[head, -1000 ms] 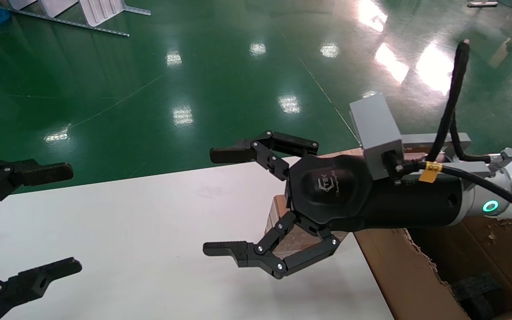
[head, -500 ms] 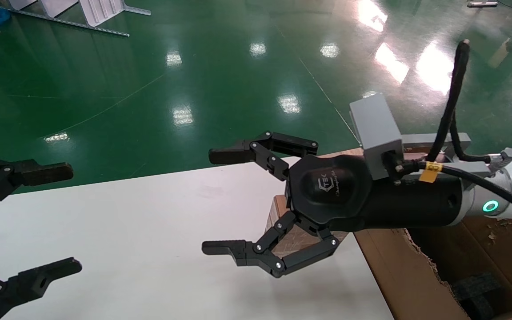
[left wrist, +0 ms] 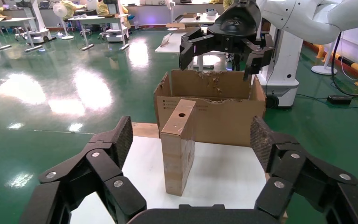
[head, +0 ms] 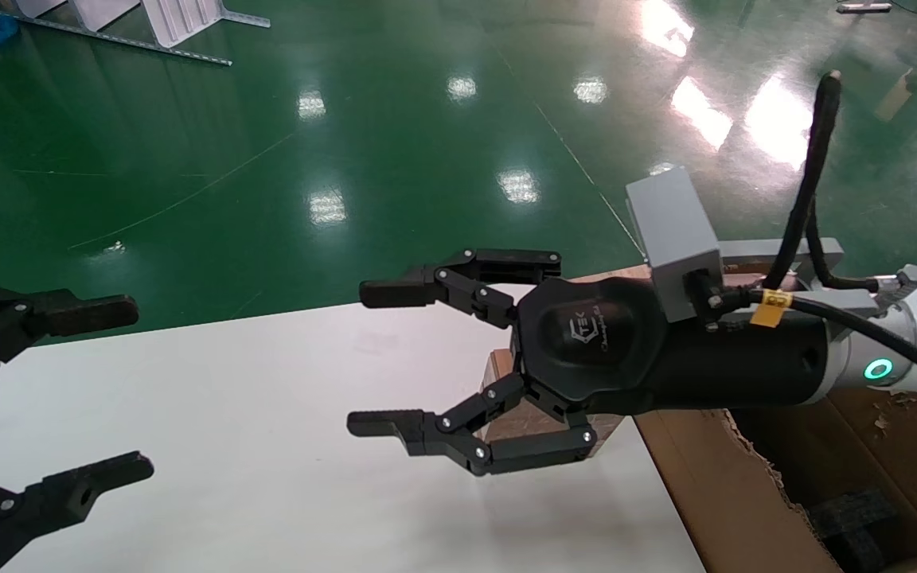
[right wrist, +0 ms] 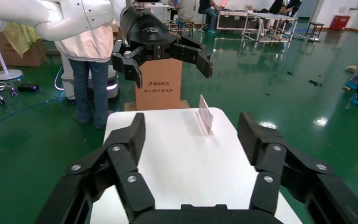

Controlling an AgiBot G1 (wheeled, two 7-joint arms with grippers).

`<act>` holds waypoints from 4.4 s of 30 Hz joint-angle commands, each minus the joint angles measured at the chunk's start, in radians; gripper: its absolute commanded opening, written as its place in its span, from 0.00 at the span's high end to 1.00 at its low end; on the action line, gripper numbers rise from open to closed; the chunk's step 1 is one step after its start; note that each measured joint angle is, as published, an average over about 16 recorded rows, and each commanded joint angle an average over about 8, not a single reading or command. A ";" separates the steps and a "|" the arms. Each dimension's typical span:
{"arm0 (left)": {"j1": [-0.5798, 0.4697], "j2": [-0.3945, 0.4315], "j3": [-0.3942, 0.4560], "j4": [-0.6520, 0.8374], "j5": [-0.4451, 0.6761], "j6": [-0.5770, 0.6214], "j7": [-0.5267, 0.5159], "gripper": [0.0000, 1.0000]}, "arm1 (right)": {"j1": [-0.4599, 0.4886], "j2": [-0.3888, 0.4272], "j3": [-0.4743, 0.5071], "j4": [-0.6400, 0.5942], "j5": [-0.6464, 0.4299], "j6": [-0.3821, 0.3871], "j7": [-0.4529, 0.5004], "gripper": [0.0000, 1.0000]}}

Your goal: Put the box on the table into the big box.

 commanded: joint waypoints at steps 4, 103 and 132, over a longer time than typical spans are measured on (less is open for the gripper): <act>0.000 0.000 0.000 0.000 0.000 0.000 0.000 1.00 | 0.000 0.000 0.000 0.000 0.000 0.000 0.000 1.00; 0.000 0.000 0.000 0.001 0.000 0.000 0.000 1.00 | 0.084 0.104 -0.070 -0.323 -0.414 0.001 -0.273 0.00; 0.000 0.000 0.001 0.001 -0.001 0.000 0.000 1.00 | 0.262 0.034 -0.180 -0.646 -0.578 -0.070 -0.473 0.00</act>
